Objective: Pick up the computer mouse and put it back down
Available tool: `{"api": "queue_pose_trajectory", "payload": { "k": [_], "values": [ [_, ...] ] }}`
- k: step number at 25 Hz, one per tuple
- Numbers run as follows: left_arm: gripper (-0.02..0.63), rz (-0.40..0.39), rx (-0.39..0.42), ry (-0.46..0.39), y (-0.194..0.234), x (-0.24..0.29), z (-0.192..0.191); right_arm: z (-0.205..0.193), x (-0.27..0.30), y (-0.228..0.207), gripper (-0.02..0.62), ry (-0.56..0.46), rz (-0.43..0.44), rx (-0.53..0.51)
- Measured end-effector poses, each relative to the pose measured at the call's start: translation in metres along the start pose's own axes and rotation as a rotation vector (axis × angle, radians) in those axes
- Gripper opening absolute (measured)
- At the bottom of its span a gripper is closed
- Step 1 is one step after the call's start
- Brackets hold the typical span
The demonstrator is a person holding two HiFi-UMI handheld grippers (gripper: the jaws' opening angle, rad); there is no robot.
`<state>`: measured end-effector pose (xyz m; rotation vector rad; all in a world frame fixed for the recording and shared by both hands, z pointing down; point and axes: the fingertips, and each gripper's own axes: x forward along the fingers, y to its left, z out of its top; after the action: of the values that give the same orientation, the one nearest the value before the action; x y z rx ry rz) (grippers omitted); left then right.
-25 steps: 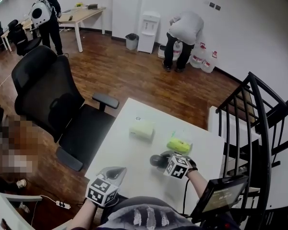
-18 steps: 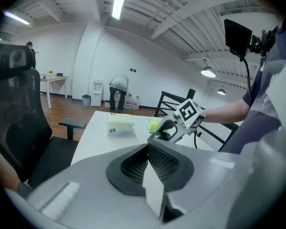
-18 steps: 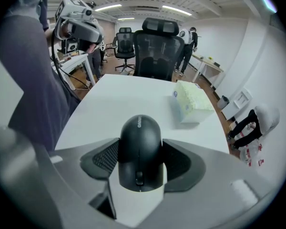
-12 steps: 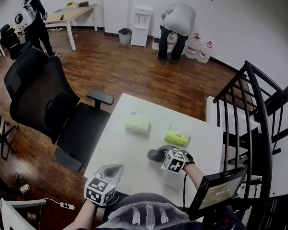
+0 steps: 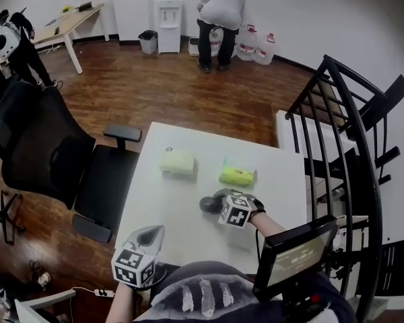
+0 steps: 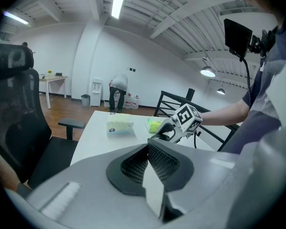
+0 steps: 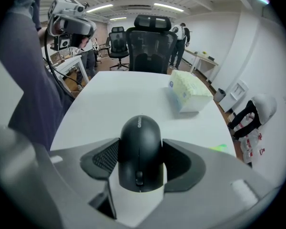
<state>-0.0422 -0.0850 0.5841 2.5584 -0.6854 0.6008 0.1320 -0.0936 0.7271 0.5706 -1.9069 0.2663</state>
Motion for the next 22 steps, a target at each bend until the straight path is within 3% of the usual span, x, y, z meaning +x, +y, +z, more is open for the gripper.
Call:
{"api": "queue_pose_trajectory", "payload": {
  "k": [22],
  "values": [
    [0.016,-0.024,-0.002,0.029,0.0,0.002,-0.001,-0.011,0.013,0.008,0.287,0.032,0.01,0.035]
  ]
}}
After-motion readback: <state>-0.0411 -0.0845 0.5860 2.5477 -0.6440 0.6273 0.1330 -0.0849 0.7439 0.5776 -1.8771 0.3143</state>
